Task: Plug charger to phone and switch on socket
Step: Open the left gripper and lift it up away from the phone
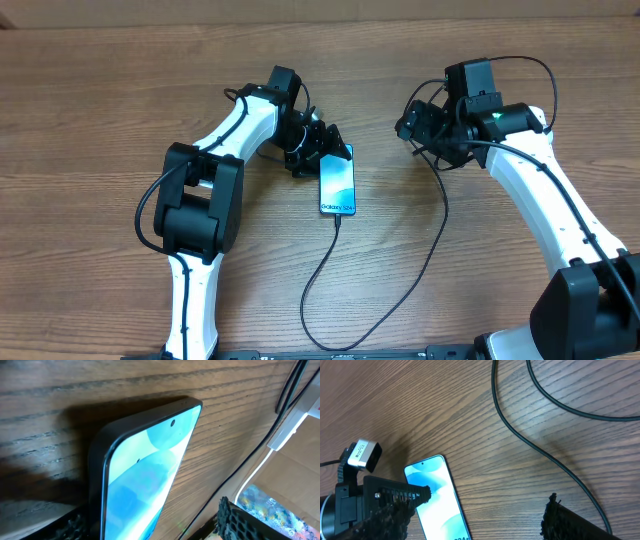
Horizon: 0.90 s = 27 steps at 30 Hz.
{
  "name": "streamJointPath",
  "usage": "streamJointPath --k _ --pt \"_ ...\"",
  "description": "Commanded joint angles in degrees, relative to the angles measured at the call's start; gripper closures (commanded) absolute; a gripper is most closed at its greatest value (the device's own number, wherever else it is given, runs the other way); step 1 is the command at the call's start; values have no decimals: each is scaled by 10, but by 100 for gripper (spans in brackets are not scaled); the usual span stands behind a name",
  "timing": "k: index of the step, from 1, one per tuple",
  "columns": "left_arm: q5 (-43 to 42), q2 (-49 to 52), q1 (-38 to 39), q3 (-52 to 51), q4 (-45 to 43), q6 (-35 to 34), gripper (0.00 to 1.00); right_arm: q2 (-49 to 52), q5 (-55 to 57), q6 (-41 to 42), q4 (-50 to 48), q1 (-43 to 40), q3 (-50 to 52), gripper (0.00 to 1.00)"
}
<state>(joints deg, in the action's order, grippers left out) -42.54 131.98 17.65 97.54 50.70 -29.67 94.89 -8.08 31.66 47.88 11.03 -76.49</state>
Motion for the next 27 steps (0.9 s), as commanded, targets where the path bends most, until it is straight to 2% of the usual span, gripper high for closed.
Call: streamJointPath --k 1,8,13,18,27 --pt "107 26 2 -17 14 4 14 -14 5 -3 -1 1 -5 14" --pt "132 26 2 -17 35 25 0 -14 5 -2 -1 1 -5 14" --pt "137 24 2 -17 48 45 0 -14 5 -3 1 1 -5 14" --pt "181 1 3 0 83 78 0 -14 5 -3 1 1 -5 14" --pt "313 -181 4 13 122 93 0 -14 6 -2 1 1 -5 14"
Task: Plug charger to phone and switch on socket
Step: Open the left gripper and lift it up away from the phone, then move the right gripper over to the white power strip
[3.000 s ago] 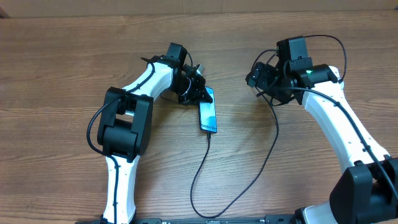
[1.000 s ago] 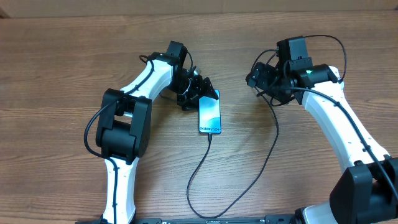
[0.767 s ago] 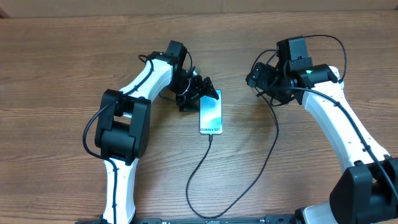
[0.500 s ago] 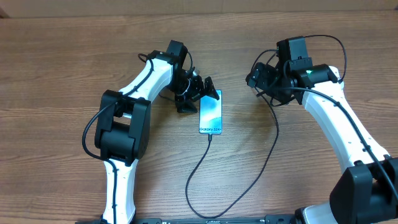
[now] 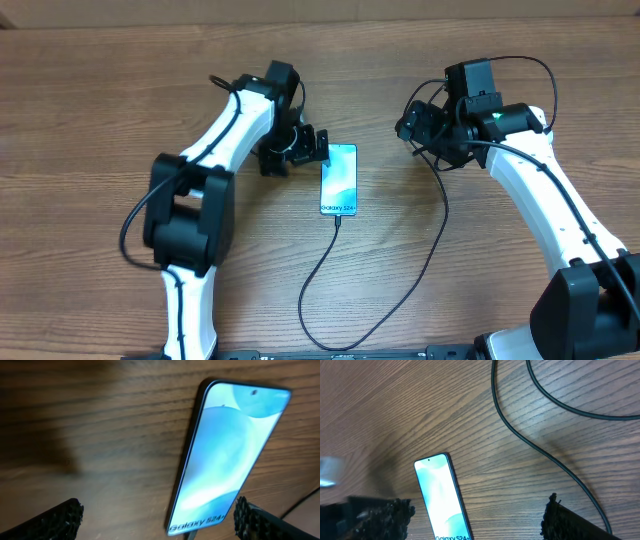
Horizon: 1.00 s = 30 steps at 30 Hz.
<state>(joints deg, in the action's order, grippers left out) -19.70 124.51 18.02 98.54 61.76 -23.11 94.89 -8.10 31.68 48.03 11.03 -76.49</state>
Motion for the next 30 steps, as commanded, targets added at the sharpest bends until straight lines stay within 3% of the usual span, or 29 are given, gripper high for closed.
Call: streamJointPath --k 1,2,3,10,30 --pt "98 -130 0 3 17 31 0 -14 6 -2 -1 1 -5 14" --pt "115 -160 0 3 28 30 0 -14 6 -2 -1 1 -5 13" --pt "123 -176 0 3 34 30 0 -14 6 -2 -1 1 -5 0" --pt "131 -271 0 3 75 30 1 -14 5 -3 0 1 -5 0" --pt "174 -302 0 3 104 39 0 -14 5 -3 38 1 -5 0"
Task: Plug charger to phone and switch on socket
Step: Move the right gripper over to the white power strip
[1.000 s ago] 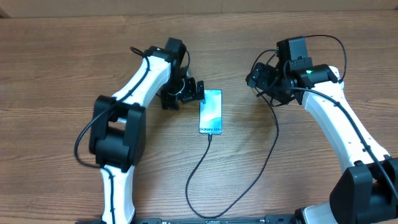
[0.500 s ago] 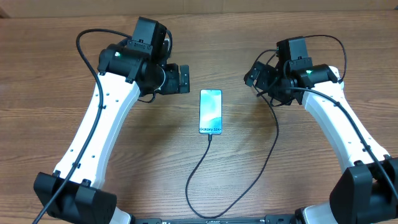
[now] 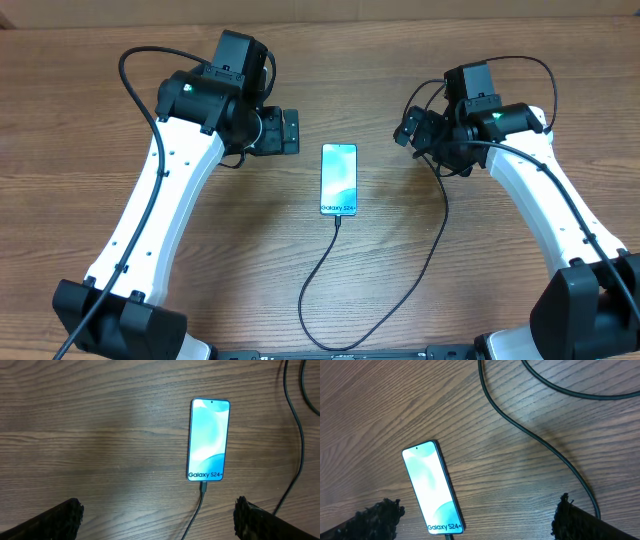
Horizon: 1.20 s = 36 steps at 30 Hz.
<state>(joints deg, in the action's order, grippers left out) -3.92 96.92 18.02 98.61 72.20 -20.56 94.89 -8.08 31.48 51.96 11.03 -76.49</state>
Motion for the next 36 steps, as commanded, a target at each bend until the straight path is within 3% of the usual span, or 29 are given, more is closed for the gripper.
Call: streamJointPath --k 1,14,22,27,32,36 --pt "16 -25 0 2 -1 13 0 -14 5 -1 -1 1 -5 0" --pt "16 -24 0 2 -1 13 0 -14 -25 -1 2 -13 -24 0" --pt "16 -24 0 2 -1 13 0 -14 -170 -45 18 -143 -96 0" --pt "16 -24 0 2 -1 13 1 -14 -259 -90 15 -279 -106 0" --pt "16 -24 0 2 -1 13 0 -14 -266 -137 8 -388 -106 0" --pt "16 -24 0 2 -1 13 0 -13 -248 -170 -10 -419 -104 0"
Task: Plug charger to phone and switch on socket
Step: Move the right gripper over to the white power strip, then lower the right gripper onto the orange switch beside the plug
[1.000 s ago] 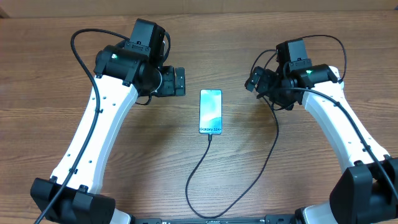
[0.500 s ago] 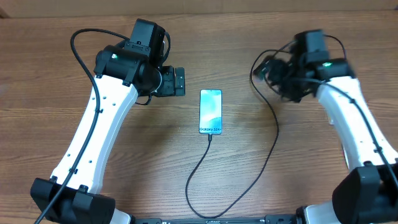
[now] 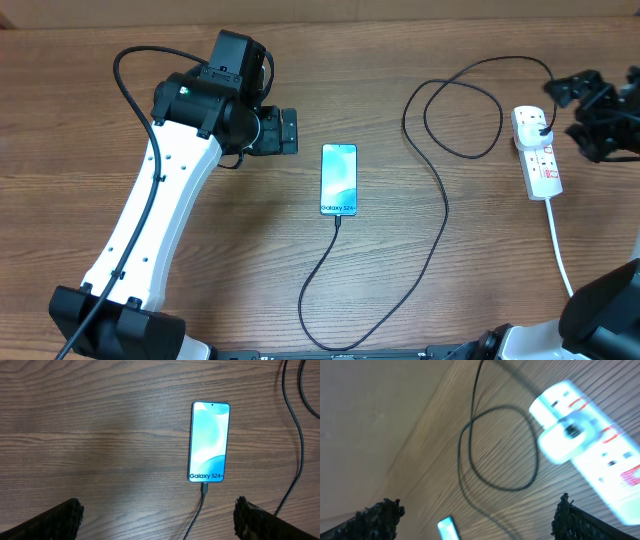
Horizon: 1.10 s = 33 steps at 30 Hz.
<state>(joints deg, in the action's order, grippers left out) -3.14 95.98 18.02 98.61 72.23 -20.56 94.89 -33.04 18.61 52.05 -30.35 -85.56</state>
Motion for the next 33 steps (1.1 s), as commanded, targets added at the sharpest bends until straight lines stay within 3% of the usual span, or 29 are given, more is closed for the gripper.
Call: streamJointPath --k 1,7,33 --pt "8 -15 0 2 -1 13 1 -13 36 -41 -18 -6 -11 0" --pt "8 -15 0 2 -1 13 0 14 97 -41 -47 -4 -1 0" --pt "8 -15 0 2 -1 13 0 190 115 -87 -110 -3 0 0"
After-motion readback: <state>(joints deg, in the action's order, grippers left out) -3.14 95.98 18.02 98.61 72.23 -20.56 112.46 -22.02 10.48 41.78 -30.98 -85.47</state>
